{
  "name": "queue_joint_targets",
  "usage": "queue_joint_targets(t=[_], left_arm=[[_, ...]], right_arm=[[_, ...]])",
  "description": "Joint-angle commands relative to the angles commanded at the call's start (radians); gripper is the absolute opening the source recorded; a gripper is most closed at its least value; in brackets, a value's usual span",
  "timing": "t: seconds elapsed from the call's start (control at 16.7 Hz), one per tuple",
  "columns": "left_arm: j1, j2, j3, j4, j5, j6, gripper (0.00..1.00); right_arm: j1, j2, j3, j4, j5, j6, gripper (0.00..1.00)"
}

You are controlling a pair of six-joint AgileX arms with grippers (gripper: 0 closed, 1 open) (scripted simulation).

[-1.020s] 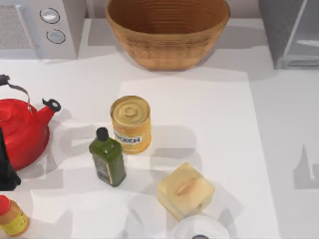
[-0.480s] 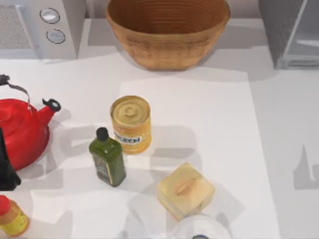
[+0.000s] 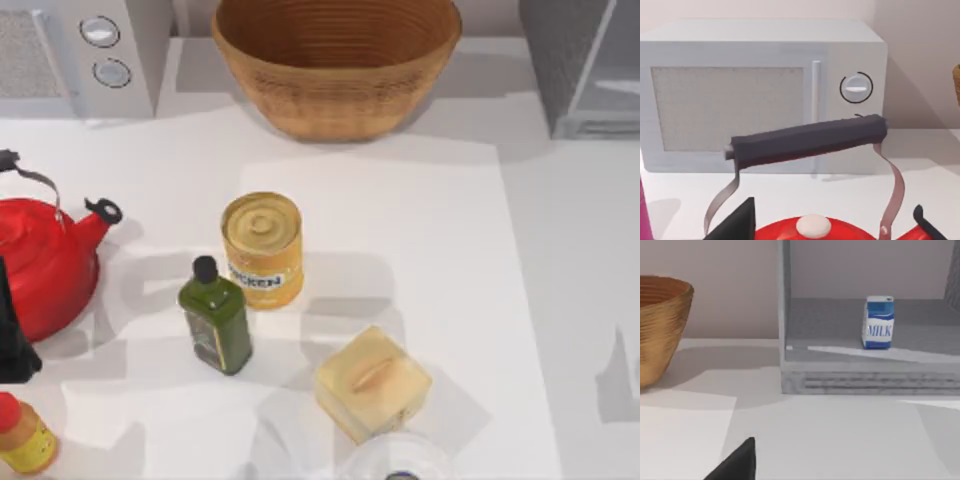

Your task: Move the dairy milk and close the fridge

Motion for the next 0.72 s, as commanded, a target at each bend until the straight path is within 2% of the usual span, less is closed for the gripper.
queue_joint_targets(t=[0.42, 0.72], left_arm=[[0.000, 0.000, 0.000, 0.000, 0.000, 0.000, 1.00], [0.000, 0.000, 0.000, 0.000, 0.000, 0.000, 1.00]], right_arm=[[0.000, -0.312, 0.255, -0.590, 0.004, -0.003, 1.00], [0.001, -0.441, 0.362, -0.830, 0.005, -0.005, 1.00]])
